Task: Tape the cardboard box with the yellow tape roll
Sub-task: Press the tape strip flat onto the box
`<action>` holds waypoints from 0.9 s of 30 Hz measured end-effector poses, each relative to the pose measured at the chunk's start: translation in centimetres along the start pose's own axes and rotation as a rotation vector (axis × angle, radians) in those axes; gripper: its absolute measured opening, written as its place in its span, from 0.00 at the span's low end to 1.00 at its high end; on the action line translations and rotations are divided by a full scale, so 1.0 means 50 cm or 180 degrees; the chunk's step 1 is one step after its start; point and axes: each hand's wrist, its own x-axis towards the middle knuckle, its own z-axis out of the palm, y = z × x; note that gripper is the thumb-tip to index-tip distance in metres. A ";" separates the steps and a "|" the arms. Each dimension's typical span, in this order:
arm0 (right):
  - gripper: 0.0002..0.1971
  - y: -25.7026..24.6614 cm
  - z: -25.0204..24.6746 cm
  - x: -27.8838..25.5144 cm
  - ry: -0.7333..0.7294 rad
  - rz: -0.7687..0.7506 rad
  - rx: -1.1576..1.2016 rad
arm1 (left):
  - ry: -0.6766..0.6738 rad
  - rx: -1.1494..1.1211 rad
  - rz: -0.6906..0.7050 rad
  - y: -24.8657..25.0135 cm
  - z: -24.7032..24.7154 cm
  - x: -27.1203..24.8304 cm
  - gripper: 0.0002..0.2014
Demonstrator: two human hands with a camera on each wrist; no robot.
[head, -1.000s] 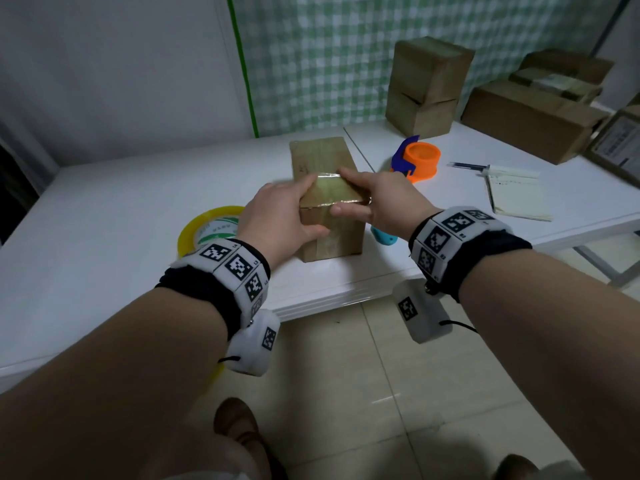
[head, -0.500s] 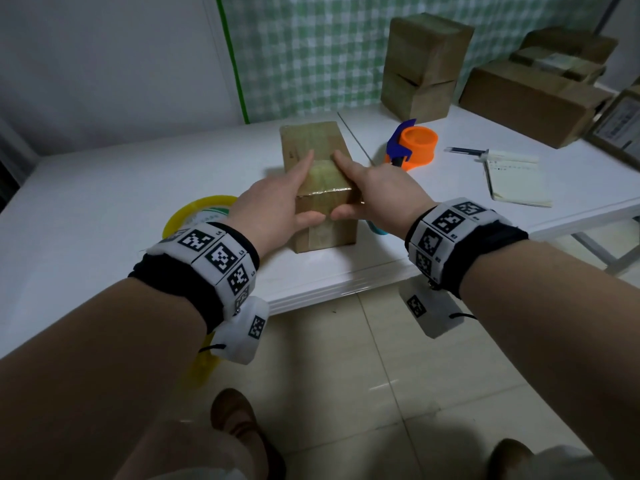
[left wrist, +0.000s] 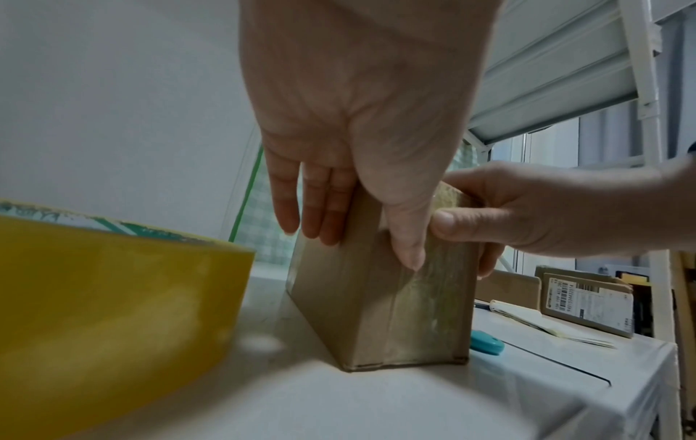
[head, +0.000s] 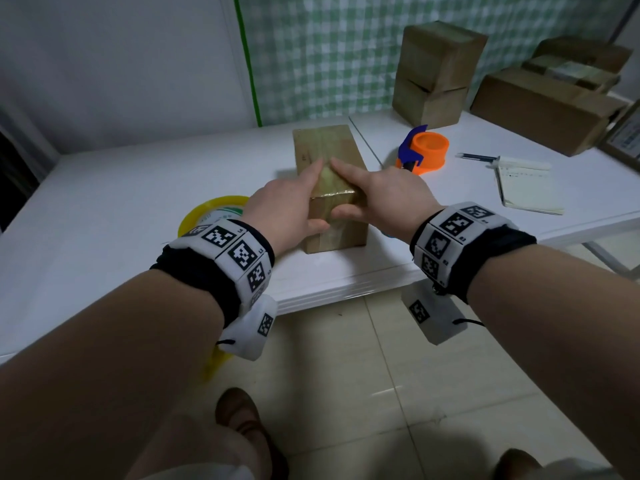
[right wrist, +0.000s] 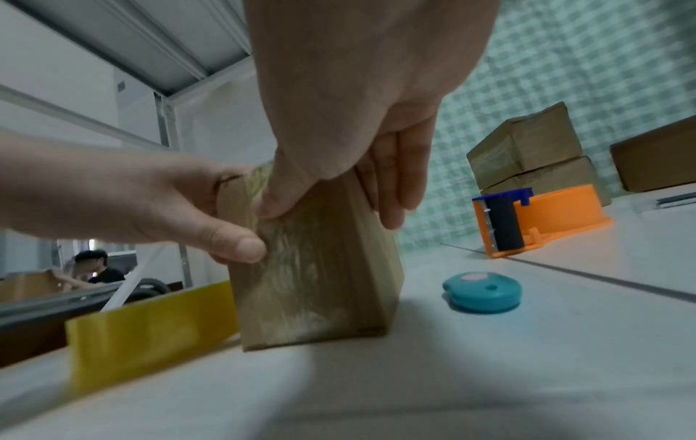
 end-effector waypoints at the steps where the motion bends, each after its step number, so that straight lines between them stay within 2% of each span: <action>1: 0.40 -0.002 0.005 0.000 0.0035 0.0022 -0.0057 | 0.0008 0.0019 0.0009 -0.001 0.001 0.001 0.48; 8: 0.48 -0.007 0.009 0.000 -0.0007 0.0116 -0.0238 | 0.0003 0.0008 0.0007 0.002 -0.002 -0.001 0.49; 15: 0.39 -0.005 -0.016 0.004 -0.0236 0.0155 0.0000 | -0.0181 -0.0107 -0.0049 0.006 -0.014 -0.001 0.48; 21: 0.40 0.008 -0.014 -0.003 -0.0347 0.0030 -0.0088 | -0.0066 -0.0018 -0.0097 0.013 -0.009 -0.002 0.45; 27: 0.40 0.010 -0.031 -0.004 -0.0548 -0.0079 -0.0258 | -0.0150 -0.0080 -0.0154 0.014 -0.016 -0.014 0.50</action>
